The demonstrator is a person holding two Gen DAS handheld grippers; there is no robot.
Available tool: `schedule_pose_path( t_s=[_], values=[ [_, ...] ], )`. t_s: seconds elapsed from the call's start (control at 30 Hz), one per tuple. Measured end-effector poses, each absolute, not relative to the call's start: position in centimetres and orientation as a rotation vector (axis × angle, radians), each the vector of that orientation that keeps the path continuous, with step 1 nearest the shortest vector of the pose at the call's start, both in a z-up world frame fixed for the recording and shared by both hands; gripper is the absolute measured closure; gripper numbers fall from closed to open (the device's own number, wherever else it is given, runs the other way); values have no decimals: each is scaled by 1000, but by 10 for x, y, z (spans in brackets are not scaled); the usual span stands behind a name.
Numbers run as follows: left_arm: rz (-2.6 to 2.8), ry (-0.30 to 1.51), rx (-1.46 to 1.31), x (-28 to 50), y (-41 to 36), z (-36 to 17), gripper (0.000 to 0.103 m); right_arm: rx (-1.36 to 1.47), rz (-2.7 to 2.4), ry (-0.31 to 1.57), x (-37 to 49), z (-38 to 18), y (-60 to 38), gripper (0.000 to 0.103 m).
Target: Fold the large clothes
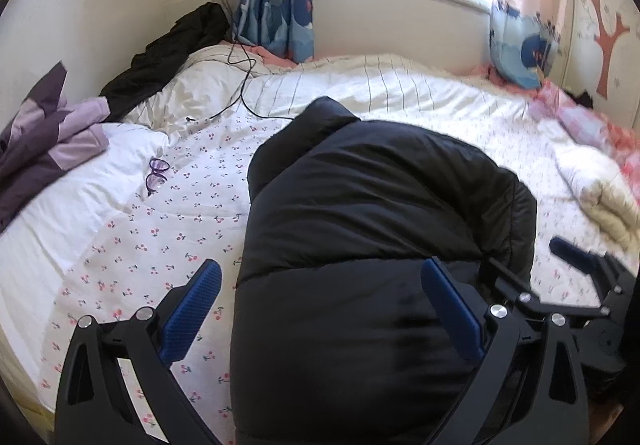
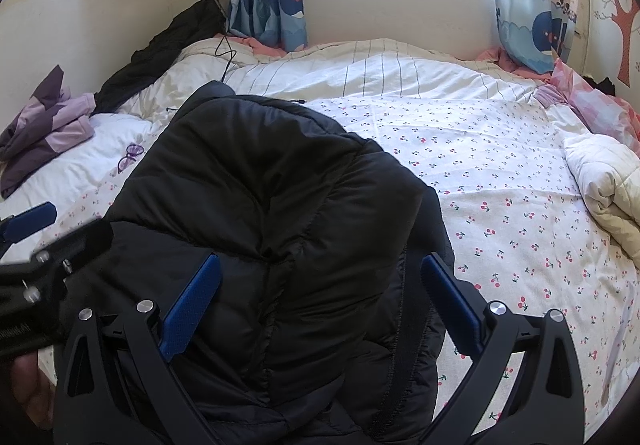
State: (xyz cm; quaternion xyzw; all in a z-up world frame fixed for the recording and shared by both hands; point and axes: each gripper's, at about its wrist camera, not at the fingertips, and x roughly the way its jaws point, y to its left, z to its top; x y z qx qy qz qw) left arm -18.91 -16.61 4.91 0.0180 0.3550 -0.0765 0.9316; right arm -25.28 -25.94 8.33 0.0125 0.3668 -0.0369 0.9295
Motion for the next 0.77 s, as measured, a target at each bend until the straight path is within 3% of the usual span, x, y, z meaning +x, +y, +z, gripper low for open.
schedule_pose_path(
  t_s=[0.23,0.43,0.77],
  values=[
    [-68,692,65,-189,-158,52,13,42,-74,758,-252,82,-262,6],
    [-78,755,107,-184,-164,43,7,45,-69,766,-251,80,-262,6],
    [-85,769,124,-184,-168,40,7,49,-68,765,-252,79,-259,6]
  ],
)
